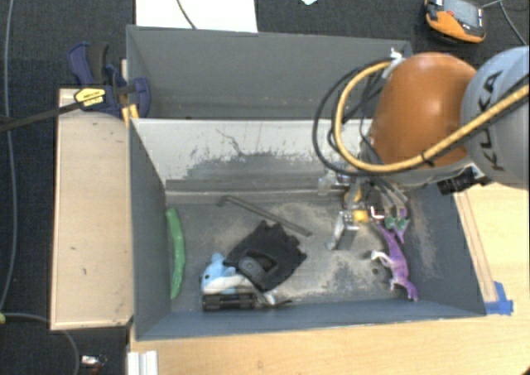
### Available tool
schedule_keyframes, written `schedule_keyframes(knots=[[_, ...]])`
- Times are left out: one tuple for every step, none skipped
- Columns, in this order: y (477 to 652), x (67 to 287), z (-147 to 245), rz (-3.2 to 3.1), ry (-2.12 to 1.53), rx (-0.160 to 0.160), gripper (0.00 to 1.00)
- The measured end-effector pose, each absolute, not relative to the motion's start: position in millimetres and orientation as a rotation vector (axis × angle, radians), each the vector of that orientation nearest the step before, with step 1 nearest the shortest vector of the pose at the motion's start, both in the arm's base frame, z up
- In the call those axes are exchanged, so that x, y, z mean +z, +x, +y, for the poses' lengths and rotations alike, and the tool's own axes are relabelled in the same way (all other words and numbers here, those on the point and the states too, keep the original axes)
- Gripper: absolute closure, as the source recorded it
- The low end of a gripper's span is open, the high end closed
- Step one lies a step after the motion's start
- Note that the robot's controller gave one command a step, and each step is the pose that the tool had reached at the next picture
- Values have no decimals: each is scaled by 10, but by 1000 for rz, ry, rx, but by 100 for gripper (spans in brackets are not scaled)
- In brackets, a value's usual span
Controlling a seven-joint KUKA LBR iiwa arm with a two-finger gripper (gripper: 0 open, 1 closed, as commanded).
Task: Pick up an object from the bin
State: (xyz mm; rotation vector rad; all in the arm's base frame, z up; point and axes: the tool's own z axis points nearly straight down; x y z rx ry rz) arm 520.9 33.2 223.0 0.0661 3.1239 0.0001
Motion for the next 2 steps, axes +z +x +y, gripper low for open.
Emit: schedule_keyframes(knots=[[5534,1342,916,3106,-100,-10,0],[4748,666,302,3112,160,-4,0]])
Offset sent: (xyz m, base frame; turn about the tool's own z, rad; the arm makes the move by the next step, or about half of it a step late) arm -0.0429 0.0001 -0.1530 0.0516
